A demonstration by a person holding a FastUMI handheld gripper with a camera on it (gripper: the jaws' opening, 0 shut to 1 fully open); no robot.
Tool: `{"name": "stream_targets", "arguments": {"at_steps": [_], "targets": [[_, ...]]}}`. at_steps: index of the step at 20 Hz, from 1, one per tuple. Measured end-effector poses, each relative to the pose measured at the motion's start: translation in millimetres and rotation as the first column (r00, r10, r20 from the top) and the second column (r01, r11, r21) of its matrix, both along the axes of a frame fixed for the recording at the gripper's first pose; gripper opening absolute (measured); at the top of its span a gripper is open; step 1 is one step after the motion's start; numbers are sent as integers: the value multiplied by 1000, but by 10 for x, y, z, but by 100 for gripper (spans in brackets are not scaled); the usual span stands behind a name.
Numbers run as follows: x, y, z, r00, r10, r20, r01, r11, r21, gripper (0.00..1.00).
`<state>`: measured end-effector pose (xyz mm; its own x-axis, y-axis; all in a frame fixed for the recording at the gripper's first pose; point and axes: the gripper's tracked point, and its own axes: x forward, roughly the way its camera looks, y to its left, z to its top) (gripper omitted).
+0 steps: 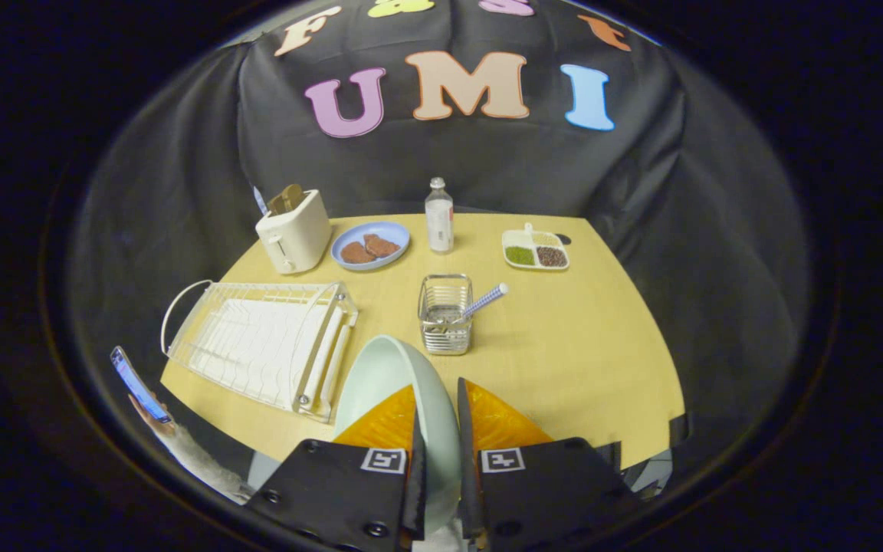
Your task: Take the plate from the dish rack, then take the spoon from the basket and place it into the plate.
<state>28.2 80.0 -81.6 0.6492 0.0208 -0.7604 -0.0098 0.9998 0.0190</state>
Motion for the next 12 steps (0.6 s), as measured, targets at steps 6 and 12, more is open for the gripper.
{"name": "stream_targets", "arguments": {"at_steps": [6,12], "targets": [[-25,-48,-599,1000,-27,12,25,991,133,21],[73,-143,-1058,994,-112,10,104,950,296,21]]}}
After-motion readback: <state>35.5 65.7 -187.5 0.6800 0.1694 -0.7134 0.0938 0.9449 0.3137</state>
